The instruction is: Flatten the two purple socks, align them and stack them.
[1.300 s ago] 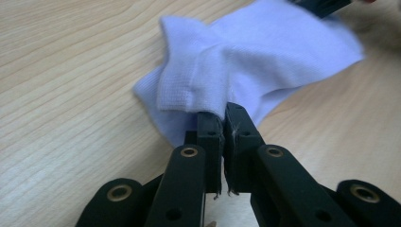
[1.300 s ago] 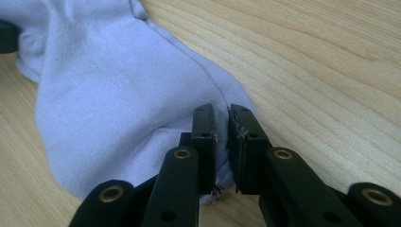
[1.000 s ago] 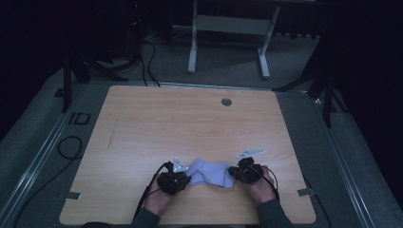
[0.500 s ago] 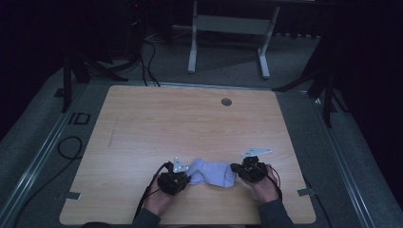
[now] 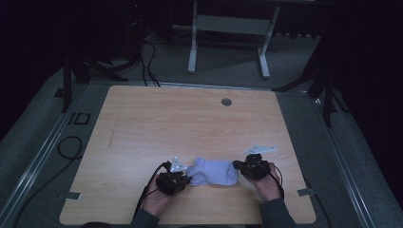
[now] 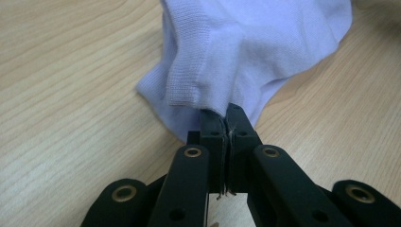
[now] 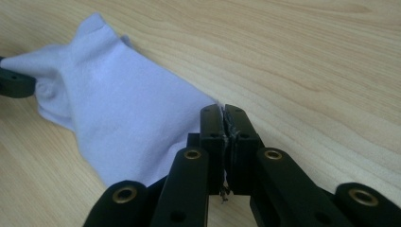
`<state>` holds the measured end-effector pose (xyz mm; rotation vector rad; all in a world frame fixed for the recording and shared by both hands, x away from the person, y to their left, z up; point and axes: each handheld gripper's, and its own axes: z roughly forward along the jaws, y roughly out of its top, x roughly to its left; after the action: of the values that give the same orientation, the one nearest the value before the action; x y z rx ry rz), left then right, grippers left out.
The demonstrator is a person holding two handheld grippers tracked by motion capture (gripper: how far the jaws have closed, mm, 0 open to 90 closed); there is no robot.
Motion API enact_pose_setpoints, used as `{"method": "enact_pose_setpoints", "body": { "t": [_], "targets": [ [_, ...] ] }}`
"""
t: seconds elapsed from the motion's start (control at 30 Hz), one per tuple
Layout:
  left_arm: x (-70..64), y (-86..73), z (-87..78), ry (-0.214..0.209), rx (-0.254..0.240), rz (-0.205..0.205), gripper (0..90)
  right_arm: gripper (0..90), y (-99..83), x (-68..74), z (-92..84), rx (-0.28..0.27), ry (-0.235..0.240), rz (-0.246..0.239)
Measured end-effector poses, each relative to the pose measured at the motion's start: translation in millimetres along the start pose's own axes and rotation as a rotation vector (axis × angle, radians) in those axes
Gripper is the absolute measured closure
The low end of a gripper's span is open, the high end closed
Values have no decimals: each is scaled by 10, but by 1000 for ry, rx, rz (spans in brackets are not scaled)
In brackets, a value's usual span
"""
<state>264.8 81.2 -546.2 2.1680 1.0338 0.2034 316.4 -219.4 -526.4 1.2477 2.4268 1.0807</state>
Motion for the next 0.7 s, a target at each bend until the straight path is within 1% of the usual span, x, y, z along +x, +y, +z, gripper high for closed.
{"method": "enact_pose_setpoints", "body": {
  "t": [0.03, 0.1, 0.2, 0.3, 0.37, 0.43, 0.57, 0.67, 0.7],
  "targets": [
    [0, 0, 0, 0, 0, 0, 883, 873, 8, 0, 1, -2, -1, -4],
    [39, -19, 12, -5, 20, -19, 883, 873, 24, 2, 10, -4, 1, -6],
    [61, -28, 32, -6, 41, -21, 883, 872, 49, 13, 33, 1, -2, -2],
    [64, -33, 48, 0, 56, -19, 883, 872, 79, 22, 44, -6, -3, 1],
    [65, -33, 51, 1, 58, -17, 883, 872, 101, 33, 43, -14, -4, 4],
    [61, -29, 51, 12, 60, -8, 883, 872, 121, 38, 46, -19, -13, 2],
    [58, -26, 51, 21, 61, -2, 883, 871, 144, 44, 83, -37, -26, 8],
    [60, -25, 49, 26, 62, 0, 883, 854, 148, 34, 115, -36, -29, 10],
    [61, -24, 46, 30, 63, -2, 882, 837, 146, 28, 135, -28, -41, 9]
  ]
}}
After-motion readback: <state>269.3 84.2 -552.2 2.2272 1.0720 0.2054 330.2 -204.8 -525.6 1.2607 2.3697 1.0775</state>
